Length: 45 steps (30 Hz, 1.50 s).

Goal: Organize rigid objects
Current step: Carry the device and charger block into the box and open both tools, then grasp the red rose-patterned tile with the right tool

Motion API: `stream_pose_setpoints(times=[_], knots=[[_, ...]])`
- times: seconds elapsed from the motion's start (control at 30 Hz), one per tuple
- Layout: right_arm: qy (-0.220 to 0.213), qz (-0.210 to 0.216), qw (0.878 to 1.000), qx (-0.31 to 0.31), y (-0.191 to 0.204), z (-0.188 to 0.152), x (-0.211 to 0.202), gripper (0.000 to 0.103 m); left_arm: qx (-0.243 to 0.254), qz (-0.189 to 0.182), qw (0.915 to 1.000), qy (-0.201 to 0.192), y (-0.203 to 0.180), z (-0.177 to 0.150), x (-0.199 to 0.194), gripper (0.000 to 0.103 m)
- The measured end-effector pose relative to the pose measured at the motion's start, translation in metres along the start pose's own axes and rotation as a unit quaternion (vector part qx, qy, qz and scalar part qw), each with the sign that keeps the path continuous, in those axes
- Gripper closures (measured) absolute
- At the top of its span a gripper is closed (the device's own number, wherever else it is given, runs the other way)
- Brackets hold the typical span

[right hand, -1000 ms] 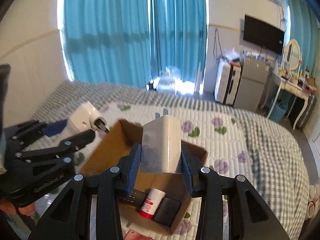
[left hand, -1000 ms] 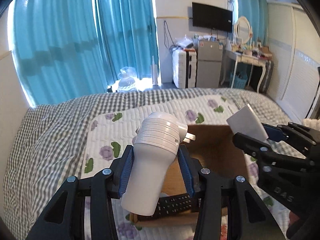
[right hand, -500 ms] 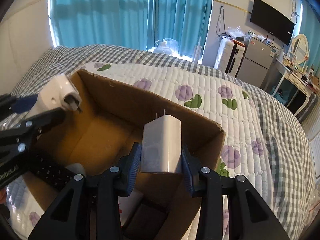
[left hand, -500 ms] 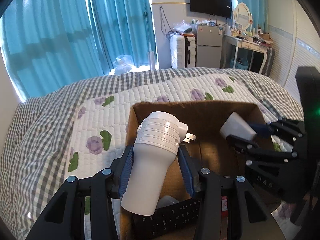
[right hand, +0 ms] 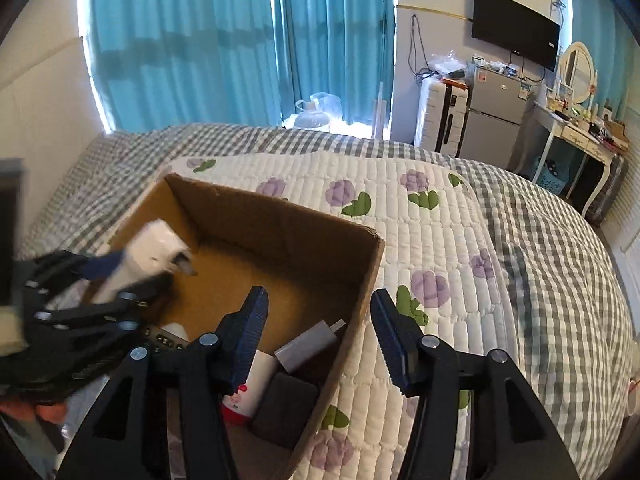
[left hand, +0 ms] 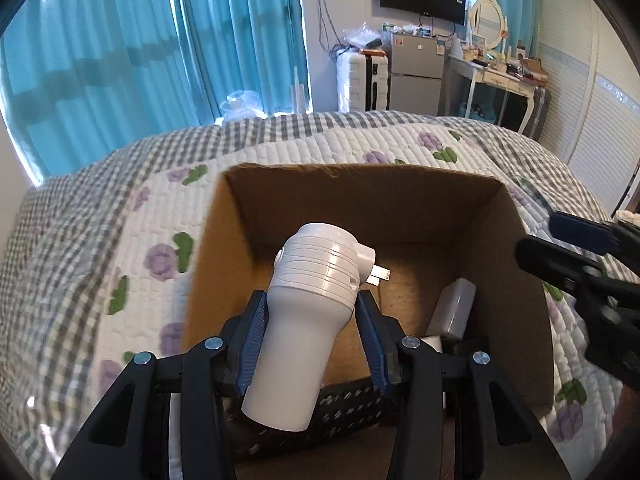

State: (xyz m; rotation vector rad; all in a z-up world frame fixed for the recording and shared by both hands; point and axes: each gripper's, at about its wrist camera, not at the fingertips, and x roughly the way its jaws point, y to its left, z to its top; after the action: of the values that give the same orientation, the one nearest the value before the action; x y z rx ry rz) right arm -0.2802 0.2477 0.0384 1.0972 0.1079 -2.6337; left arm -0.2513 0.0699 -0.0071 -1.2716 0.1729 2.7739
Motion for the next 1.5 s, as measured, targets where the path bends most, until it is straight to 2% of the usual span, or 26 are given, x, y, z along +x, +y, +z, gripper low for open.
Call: stream_pose_setpoints(times=[0.13, 0.17, 0.2, 0.23, 0.27, 0.37, 0.4, 0.47, 0.53, 0.67, 0.83, 0.93, 0.97, 1.07, 1.13, 1.27, 1.5], knots=[[-0.008, 0.005, 1.0, 0.001, 0.0, 0.001, -0.006, 0.05, -0.017, -0.029, 0.9994, 0.013, -0.003, 0.006, 0.018, 0.053], [-0.01, 0.005, 1.0, -0.001, 0.0, 0.0, -0.008, 0.049, -0.017, -0.039, 0.999, 0.015, -0.003, 0.007, 0.02, 0.049], [-0.014, 0.002, 1.0, -0.004, -0.001, 0.0, -0.009, 0.049, -0.018, -0.039, 0.999, 0.013, -0.003, 0.009, 0.019, 0.037], [-0.018, -0.001, 1.0, -0.007, -0.002, 0.0, -0.009, 0.047, -0.02, -0.033, 0.9992, 0.008, -0.003, 0.01, 0.017, 0.031], [-0.02, -0.006, 1.0, -0.01, -0.002, 0.0, -0.01, 0.043, -0.022, -0.029, 0.9993, 0.003, -0.002, 0.01, 0.014, 0.031], [-0.028, -0.022, 0.999, -0.011, -0.008, 0.0, -0.019, 0.043, -0.029, -0.037, 0.9989, 0.0, 0.002, 0.009, 0.0, 0.03], [-0.031, -0.024, 0.999, -0.005, -0.01, 0.001, -0.025, 0.042, -0.03, -0.038, 0.9988, -0.002, 0.004, 0.007, -0.01, 0.03], [-0.034, -0.023, 0.999, 0.006, -0.012, 0.001, -0.036, 0.034, -0.023, -0.034, 0.9991, -0.007, 0.006, 0.003, -0.025, 0.029], [-0.04, -0.022, 0.999, 0.012, -0.009, -0.001, -0.052, 0.028, -0.013, -0.023, 0.9994, -0.02, 0.009, -0.003, -0.048, 0.021], [-0.054, -0.025, 0.998, 0.006, 0.007, -0.013, -0.092, 0.014, -0.005, -0.02, 0.9984, -0.053, 0.018, -0.018, -0.097, 0.018], [-0.049, -0.035, 0.998, -0.013, 0.032, -0.031, -0.129, 0.01, -0.002, 0.006, 0.9964, -0.085, 0.026, -0.045, -0.151, 0.013], [-0.037, -0.029, 0.999, -0.023, 0.048, -0.048, -0.139, 0.01, 0.001, 0.02, 0.9958, -0.089, 0.029, -0.063, -0.161, 0.012], [-0.03, -0.028, 0.999, -0.027, 0.054, -0.056, -0.138, 0.01, -0.002, 0.021, 0.9962, -0.085, 0.03, -0.072, -0.161, 0.012], [-0.001, -0.025, 0.999, -0.024, 0.064, -0.081, -0.123, 0.01, -0.025, -0.013, 0.9977, -0.062, 0.036, -0.094, -0.152, 0.012], [0.028, -0.022, 0.999, -0.012, 0.065, -0.098, -0.107, 0.01, -0.038, -0.017, 0.9978, -0.05, 0.038, -0.107, -0.143, 0.012], [0.079, -0.006, 0.997, -0.002, 0.073, -0.132, -0.069, 0.01, -0.047, -0.007, 0.9986, -0.024, 0.041, -0.134, -0.113, 0.012], [0.145, 0.006, 0.989, -0.006, 0.081, -0.167, -0.01, 0.01, -0.011, 0.022, 0.9995, 0.018, 0.034, -0.175, -0.071, 0.012]])
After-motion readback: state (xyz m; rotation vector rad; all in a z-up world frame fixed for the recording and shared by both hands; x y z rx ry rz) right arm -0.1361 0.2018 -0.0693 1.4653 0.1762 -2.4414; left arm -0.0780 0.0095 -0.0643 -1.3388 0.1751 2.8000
